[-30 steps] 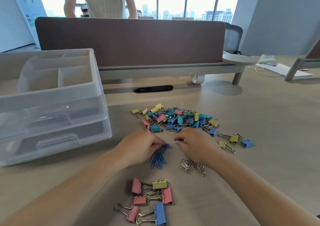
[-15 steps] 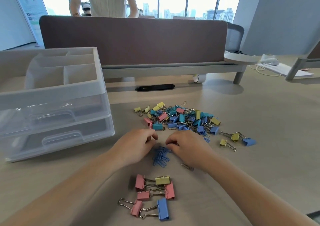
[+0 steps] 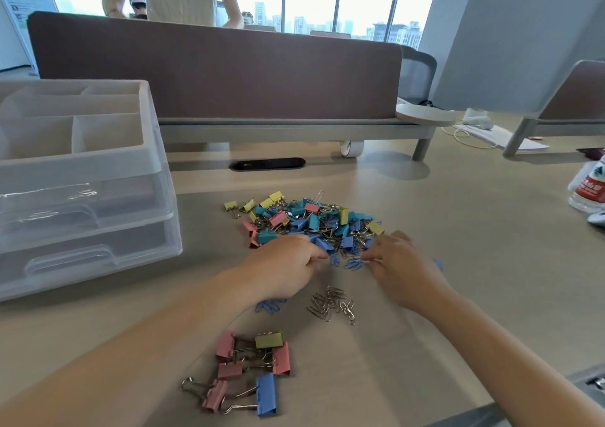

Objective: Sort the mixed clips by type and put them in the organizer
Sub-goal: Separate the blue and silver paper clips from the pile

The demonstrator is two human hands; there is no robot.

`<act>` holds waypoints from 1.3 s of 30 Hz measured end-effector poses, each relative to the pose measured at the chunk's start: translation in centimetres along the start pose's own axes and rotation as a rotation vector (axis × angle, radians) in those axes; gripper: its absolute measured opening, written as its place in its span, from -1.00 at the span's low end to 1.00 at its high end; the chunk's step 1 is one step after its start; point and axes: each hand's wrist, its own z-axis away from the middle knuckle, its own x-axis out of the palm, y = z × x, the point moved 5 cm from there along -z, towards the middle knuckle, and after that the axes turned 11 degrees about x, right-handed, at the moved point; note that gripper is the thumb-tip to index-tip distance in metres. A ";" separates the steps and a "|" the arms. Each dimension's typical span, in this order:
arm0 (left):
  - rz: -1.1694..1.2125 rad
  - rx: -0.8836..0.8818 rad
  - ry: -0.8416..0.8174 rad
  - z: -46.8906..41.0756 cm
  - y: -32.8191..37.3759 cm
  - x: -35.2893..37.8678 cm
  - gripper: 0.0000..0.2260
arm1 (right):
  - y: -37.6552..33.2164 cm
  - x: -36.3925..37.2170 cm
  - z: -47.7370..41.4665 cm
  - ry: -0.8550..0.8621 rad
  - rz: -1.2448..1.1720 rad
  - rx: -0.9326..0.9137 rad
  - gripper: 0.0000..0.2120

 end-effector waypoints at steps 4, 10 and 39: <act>-0.064 0.003 -0.071 -1.5 0.5 0.8 -0.63 | -0.3 0.5 -0.1 -0.011 0.110 -0.060 -0.70; -0.180 0.008 -0.158 -2.1 0.3 1.6 -0.51 | -1.0 1.1 0.1 0.003 0.155 -0.113 -0.73; -0.031 0.001 0.135 6.3 -4.1 -1.6 -0.78 | -10.7 1.8 2.0 -0.258 -0.080 -0.274 -0.65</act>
